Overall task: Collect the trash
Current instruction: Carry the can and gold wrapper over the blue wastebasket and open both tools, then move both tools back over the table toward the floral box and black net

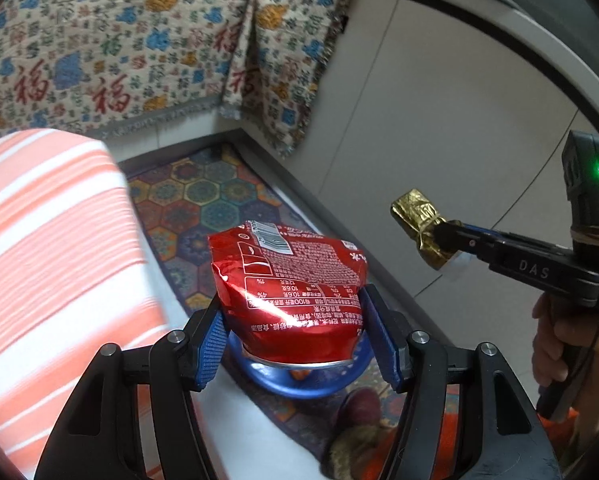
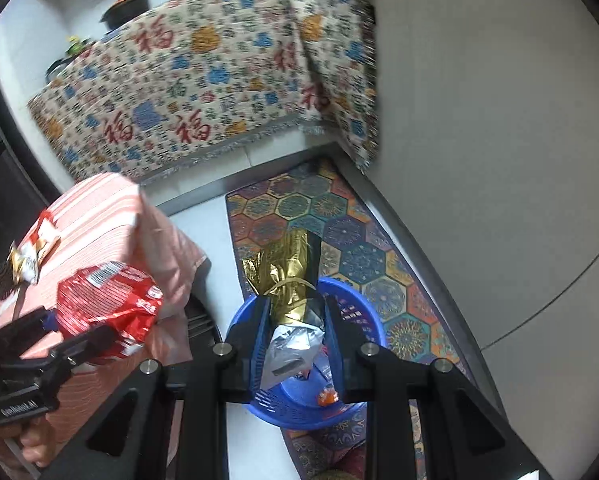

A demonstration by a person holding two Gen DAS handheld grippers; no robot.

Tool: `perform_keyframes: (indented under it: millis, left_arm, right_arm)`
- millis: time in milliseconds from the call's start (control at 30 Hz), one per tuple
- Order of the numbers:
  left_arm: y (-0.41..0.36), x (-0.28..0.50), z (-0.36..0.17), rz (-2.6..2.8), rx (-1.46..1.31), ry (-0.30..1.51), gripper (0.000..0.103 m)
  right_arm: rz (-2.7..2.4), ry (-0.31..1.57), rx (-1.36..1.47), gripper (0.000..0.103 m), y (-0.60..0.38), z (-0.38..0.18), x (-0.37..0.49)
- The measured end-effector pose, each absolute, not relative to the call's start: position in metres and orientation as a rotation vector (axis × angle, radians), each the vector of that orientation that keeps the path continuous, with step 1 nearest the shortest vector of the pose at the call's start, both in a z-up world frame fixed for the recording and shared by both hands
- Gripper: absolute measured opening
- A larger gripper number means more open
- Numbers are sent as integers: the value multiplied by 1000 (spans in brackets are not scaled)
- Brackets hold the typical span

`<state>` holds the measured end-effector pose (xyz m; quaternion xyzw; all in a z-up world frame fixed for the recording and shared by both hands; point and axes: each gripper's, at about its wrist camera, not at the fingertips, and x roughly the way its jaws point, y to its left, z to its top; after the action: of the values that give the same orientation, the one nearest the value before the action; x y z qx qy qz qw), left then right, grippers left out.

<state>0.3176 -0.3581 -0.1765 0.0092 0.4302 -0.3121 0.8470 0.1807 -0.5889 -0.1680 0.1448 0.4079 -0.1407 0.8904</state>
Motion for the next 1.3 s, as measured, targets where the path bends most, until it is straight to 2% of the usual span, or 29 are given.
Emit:
perform_keyframes:
  millis: [567, 667, 700, 733, 833, 1067, 1300]
  left_arm:
    - [-409, 331, -218, -696, 139, 931, 64]
    - [-417, 337, -226, -698, 152, 944, 65]
    - [-419, 338, -229, -693, 157, 951, 66]
    - [-422, 339, -232, -692, 164, 961, 70]
    - [-426, 341, -239, -681, 178, 964, 87]
    - [-408, 337, -226, -658, 145, 940, 88]
    - [-359, 321, -178, -642, 59, 871, 91]
  right_arm:
    - [-324, 862, 404, 30, -630, -202, 199]
    - [-318, 849, 415, 34, -630, -202, 201]
    - [-315, 846, 418, 41, -629, -203, 202]
    - [-315, 844, 421, 49, -630, -203, 200]
    - [-307, 836, 430, 53, -629, -202, 202]
    - [-323, 784, 374, 53, -624, -185, 198]
    - [-321, 724, 219, 53, -595, -161, 203]
